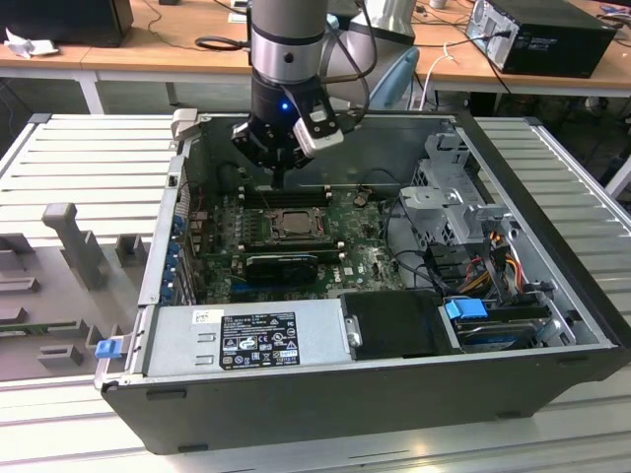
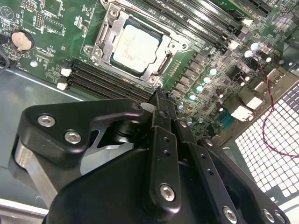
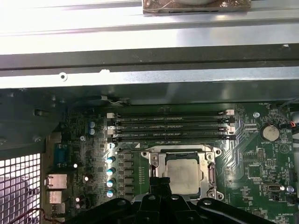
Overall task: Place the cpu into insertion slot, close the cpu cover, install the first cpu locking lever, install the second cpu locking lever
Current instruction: 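Install the first cpu locking lever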
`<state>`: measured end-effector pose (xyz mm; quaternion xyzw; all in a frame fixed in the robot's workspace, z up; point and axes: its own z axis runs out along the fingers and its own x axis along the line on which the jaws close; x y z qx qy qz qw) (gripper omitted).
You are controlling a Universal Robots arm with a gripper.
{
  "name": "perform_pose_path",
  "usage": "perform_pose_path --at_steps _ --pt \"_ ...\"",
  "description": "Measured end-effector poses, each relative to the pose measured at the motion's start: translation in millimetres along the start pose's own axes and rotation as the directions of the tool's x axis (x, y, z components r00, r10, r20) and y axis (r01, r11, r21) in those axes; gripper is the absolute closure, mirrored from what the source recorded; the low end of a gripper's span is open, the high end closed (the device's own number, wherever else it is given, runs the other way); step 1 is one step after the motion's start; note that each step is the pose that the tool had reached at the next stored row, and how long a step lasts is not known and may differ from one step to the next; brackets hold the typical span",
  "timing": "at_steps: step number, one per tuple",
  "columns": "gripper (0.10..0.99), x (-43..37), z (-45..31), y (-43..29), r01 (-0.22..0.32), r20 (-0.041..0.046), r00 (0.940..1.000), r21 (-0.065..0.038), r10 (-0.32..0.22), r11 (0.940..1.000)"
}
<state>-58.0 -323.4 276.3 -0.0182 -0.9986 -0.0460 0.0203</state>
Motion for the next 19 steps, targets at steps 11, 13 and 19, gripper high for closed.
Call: perform_pose_path --at_steps 11,13,19 --pt "0.980 5.9 1.3 -0.3 0.000 -0.0003 1.0000 -0.006 0.000 1.0000" --pt "0.980 6.6 1.4 -0.4 0.000 -0.0003 1.0000 -0.007 0.000 1.0000" --pt "0.980 11.6 1.6 -0.6 0.001 -0.0002 1.0000 -0.007 -0.001 1.0000"
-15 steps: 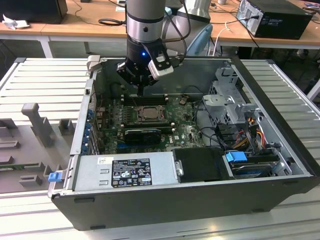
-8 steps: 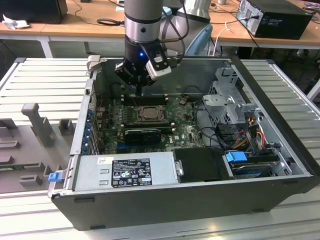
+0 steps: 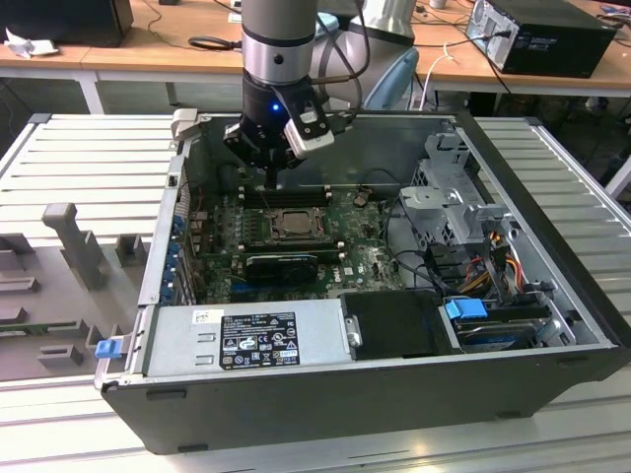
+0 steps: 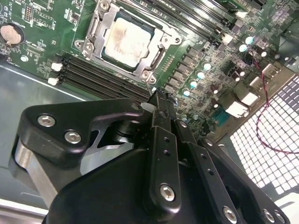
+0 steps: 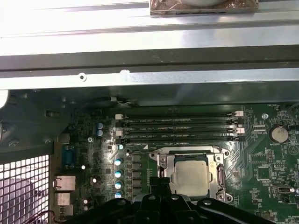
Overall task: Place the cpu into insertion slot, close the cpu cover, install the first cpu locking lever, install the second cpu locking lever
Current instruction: 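Install the first cpu locking lever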
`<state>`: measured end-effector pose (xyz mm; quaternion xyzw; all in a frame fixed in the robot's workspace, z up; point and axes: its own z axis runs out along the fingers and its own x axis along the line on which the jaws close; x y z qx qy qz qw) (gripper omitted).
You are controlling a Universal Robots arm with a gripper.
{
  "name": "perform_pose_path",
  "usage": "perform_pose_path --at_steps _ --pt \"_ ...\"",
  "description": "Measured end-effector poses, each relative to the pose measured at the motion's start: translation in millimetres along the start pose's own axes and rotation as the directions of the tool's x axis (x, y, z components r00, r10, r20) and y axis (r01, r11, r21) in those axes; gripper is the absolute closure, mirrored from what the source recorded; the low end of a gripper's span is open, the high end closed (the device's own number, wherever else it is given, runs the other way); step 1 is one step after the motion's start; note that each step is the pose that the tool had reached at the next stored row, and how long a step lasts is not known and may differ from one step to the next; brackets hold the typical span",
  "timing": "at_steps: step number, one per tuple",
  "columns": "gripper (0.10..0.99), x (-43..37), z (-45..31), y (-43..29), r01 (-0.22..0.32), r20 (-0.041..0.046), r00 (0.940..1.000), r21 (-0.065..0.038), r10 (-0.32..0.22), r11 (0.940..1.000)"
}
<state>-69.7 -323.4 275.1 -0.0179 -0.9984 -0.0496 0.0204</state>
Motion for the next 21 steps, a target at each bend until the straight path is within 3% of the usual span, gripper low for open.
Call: perform_pose_path --at_steps 5,7,8,9,10,14,16,18,19,21 --pt "0.980 8.9 0.5 -0.3 0.003 0.0028 1.0000 0.000 -0.003 1.0000" --pt "0.980 10.0 0.9 -0.4 0.009 0.0122 0.9999 0.000 -0.009 1.0000" --pt "0.980 10.3 1.2 -0.5 0.012 0.0195 0.9997 0.000 -0.012 0.9999" --pt "0.980 10.9 1.8 -0.5 0.018 0.0338 0.9993 0.000 -0.018 0.9998" --pt "0.980 11.8 2.3 -0.1 0.021 0.0379 0.9991 0.001 -0.021 0.9998" --pt "0.980 14.0 2.8 0.6 0.026 0.0388 0.9989 0.005 -0.026 0.9996" --pt "0.980 15.0 3.1 1.5 0.028 0.0385 0.9989 0.013 -0.028 0.9995" --pt "0.980 16.3 3.9 2.3 0.029 0.0384 0.9988 0.029 -0.030 0.9992" --pt "0.980 17.2 4.7 3.0 0.030 0.0384 0.9988 0.042 -0.032 0.9986" --pt "0.980 18.9 5.8 4.0 0.034 0.0381 0.9986 0.049 -0.036 0.9982"
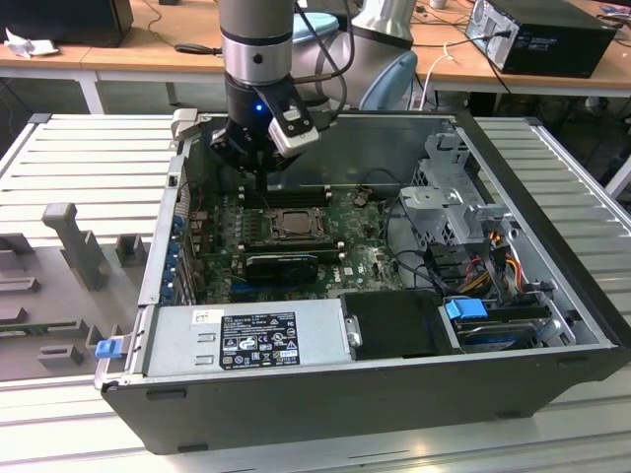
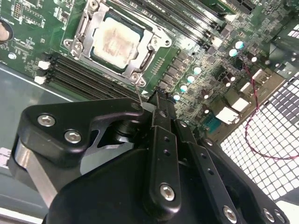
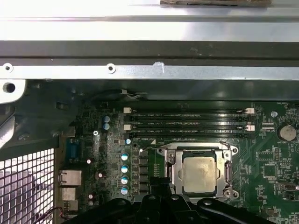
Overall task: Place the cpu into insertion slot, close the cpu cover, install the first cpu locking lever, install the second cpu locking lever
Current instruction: 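Install the first cpu locking lever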
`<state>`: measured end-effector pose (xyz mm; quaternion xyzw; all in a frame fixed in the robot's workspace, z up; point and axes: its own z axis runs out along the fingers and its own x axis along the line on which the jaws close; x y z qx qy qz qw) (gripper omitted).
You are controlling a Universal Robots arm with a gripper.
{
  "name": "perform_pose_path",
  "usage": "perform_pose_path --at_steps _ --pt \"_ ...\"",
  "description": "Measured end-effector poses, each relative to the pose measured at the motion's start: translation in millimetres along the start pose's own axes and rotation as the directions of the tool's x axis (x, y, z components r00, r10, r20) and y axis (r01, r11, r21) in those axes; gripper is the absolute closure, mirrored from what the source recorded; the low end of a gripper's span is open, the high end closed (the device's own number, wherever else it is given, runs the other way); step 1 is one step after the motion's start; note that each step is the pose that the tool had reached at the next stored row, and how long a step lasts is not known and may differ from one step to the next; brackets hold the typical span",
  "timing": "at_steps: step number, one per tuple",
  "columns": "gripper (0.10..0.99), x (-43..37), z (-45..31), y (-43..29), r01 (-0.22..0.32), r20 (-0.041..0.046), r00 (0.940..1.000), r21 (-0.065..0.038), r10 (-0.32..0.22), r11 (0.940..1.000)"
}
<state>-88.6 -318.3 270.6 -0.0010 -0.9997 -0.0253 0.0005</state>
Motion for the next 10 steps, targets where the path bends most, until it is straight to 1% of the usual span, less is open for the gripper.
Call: perform_pose_path --at_steps 1,2,6,8,9,10 --pt "0.980 3.0 0.5 0.6 0.003 -0.0002 1.0000 0.001 -0.003 1.0000" --pt "0.980 7.9 0.9 1.2 0.004 -0.0004 1.0000 0.001 -0.004 1.0000" --pt "0.980 17.6 2.5 2.3 0.007 -0.0004 1.0000 0.001 -0.007 1.0000" --pt "0.980 21.2 3.7 3.4 0.009 -0.0006 1.0000 0.001 -0.009 1.0000" --pt "0.980 23.3 5.1 4.8 0.012 -0.0009 0.9999 0.002 -0.012 0.9999" --pt "0.980 25.1 7.1 8.7 0.015 -0.0008 0.9999 0.004 -0.015 0.9999"
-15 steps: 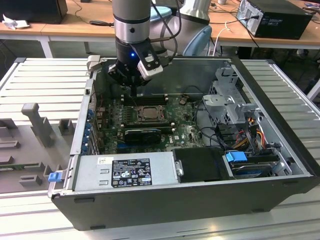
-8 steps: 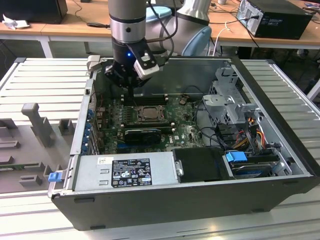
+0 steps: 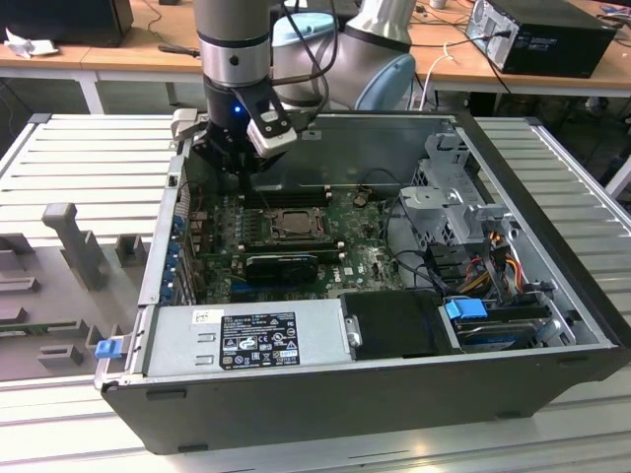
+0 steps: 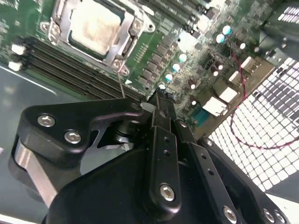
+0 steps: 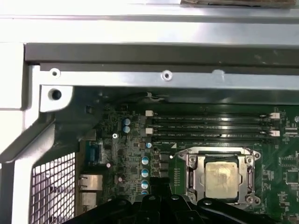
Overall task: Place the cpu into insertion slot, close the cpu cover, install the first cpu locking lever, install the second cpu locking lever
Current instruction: 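Install the first cpu locking lever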
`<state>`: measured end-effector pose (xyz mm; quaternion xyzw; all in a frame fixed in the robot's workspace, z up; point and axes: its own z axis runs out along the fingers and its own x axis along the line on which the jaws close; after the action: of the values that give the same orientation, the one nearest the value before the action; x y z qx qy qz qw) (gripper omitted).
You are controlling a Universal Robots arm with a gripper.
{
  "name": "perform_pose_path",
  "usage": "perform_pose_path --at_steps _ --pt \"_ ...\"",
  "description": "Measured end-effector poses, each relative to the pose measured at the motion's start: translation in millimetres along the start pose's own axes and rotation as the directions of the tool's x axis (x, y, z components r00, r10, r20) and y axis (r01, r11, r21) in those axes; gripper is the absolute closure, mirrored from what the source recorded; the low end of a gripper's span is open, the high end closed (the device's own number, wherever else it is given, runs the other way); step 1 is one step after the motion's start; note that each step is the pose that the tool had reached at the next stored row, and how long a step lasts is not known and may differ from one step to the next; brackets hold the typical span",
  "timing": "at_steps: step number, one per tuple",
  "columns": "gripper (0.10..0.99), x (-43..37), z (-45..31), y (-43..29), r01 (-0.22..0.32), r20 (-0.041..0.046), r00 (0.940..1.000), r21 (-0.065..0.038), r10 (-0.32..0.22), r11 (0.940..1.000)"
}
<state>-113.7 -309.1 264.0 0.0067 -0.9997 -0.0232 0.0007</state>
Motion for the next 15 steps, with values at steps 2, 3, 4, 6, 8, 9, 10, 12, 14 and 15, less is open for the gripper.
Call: perform_pose_path --at_steps 2,3,4,6,8,9,10,12,14,15 --pt "0.980 0.8 2.0 6.5 0.004 -0.0003 1.0000 0.003 -0.004 1.0000" --pt "0.980 0.8 3.3 12.3 0.006 -0.0003 1.0000 0.004 -0.006 1.0000" --pt "0.980 0.8 3.7 14.0 0.006 -0.0004 1.0000 0.004 -0.006 1.0000" --pt "0.980 0.1 4.4 17.5 0.006 -0.0005 1.0000 0.005 -0.006 1.0000" --pt "0.980 -1.5 5.2 20.0 0.006 -0.0004 1.0000 0.005 -0.006 1.0000" --pt "0.980 -2.9 5.5 20.9 0.006 -0.0004 1.0000 0.006 -0.006 1.0000" --pt "0.980 -5.4 5.9 21.0 0.006 -0.0005 1.0000 0.006 -0.006 1.0000" --pt "0.980 -10.8 6.4 20.9 0.006 -0.0005 1.0000 0.006 -0.006 1.0000" --pt "0.980 -12.5 6.5 20.9 0.006 -0.0006 1.0000 0.009 -0.006 0.9999" --pt "0.980 -13.9 6.6 20.9 0.006 -0.0006 1.0000 0.009 -0.006 0.9999"
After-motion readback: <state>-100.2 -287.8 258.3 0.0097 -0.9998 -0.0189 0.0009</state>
